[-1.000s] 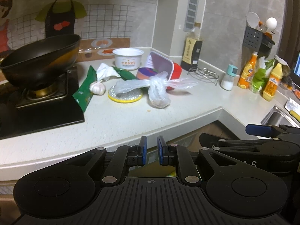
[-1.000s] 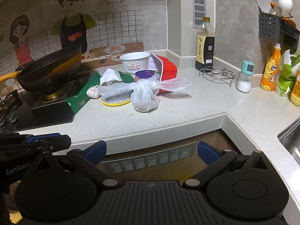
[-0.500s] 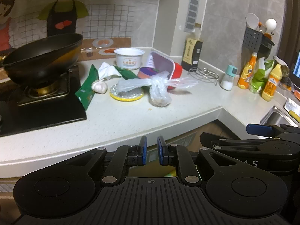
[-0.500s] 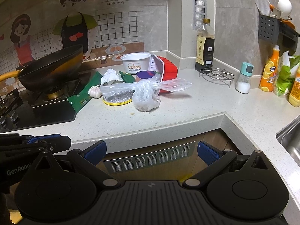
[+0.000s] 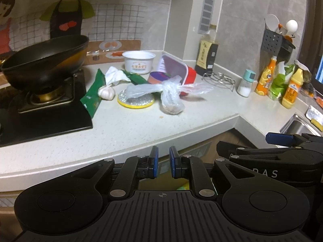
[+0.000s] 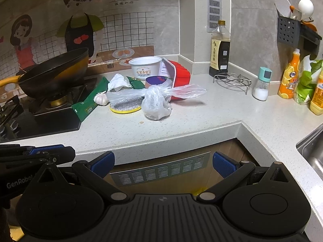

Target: Collect trash

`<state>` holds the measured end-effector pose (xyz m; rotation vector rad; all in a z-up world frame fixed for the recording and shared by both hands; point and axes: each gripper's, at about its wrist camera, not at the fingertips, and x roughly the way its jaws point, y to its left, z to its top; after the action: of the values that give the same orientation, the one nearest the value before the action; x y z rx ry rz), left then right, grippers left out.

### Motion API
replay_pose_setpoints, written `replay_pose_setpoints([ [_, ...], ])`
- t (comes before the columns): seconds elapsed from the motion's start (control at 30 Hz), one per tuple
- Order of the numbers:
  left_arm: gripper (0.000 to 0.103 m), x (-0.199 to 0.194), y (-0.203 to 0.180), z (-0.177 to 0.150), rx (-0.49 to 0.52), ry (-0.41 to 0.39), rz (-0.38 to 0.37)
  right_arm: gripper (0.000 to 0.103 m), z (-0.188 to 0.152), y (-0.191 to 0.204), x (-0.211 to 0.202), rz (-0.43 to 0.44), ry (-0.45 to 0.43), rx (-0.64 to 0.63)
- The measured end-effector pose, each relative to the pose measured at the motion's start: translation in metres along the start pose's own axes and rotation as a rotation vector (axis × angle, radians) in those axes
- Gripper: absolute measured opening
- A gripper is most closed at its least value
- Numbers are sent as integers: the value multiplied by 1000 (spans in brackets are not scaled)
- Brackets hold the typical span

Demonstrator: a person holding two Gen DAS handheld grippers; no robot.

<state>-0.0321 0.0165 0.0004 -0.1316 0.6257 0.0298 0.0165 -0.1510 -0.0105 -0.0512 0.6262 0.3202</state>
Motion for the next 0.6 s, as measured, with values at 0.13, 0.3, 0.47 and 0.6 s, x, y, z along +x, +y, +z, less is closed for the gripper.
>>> replay_pose_setpoints([
  [0.13, 16, 2, 0, 2, 1, 2, 1, 103, 0, -2, 3, -1, 6, 3],
  [0.3, 16, 6, -1, 2, 1, 11, 3, 103, -1, -3, 5, 2, 14, 7],
  [0.47, 16, 9, -1, 1, -1, 19, 6, 103, -1, -4, 9, 0, 24, 12],
  [0.6, 16, 12, 0, 1, -2, 24, 6, 103, -1, -5, 11, 0, 27, 12],
])
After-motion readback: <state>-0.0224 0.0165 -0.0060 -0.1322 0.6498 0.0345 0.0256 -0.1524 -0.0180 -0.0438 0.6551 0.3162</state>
